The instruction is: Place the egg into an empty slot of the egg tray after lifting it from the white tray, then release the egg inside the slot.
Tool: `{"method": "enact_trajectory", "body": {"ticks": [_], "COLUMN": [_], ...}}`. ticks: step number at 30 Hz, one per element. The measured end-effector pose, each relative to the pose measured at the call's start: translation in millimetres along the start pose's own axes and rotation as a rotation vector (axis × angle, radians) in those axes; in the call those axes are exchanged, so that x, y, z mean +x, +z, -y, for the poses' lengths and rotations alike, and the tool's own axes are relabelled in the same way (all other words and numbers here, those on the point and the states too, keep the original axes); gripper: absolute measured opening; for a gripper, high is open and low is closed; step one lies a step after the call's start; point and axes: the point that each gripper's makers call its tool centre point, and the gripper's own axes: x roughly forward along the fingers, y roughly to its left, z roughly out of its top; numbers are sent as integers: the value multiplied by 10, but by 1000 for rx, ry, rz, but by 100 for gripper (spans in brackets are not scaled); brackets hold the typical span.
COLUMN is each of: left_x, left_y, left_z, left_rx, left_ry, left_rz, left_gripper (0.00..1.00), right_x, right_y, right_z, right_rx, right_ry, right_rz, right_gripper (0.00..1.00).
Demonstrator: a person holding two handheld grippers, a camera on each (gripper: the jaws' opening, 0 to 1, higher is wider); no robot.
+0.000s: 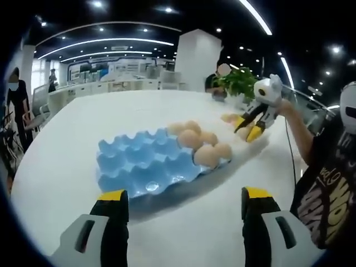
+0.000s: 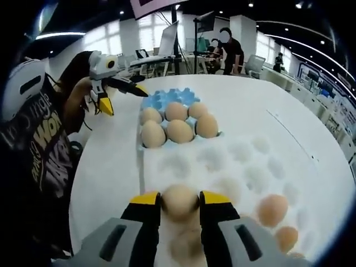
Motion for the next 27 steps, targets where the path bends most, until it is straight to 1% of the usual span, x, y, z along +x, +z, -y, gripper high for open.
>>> {"method": "enact_trajectory", "body": {"ticks": [2, 3, 6, 11, 17, 20, 22, 24, 27], "left_x": [-20, -33, -55, -70, -97, -106, -109, -116, -124], "left_y": [7, 14, 12, -1, 18, 3, -3, -2, 4], "left_z": [-8, -15, -55, -75, -79, -96, -96, -94, -98], "left_rx": [-1, -1, -6, -11, -12, -16, -16, -17, -18], "left_ry": [1, 3, 14, 20, 23, 27, 27, 26, 27], "left_rz": [4, 9, 11, 9, 21, 19, 19, 22, 28], "left_gripper": [85, 85, 85, 85, 85, 85, 85, 85, 85], "right_x": [-9, -4, -19, -20, -35, -73, -104, -124, -108], "right_y": [10, 14, 2, 13, 21, 57, 127, 182, 222], "right_z": [15, 12, 20, 31, 47, 45, 34, 23, 10], "right_rx": [12, 45, 60, 56, 61, 73, 85, 87, 76], "right_ry": [-3, -5, -9, -18, -19, -16, -6, -1, -1], "right_rz": [27, 42, 71, 65, 60, 82, 118, 141, 140], "right_gripper": [28, 28, 28, 28, 28, 28, 28, 28, 28]}}
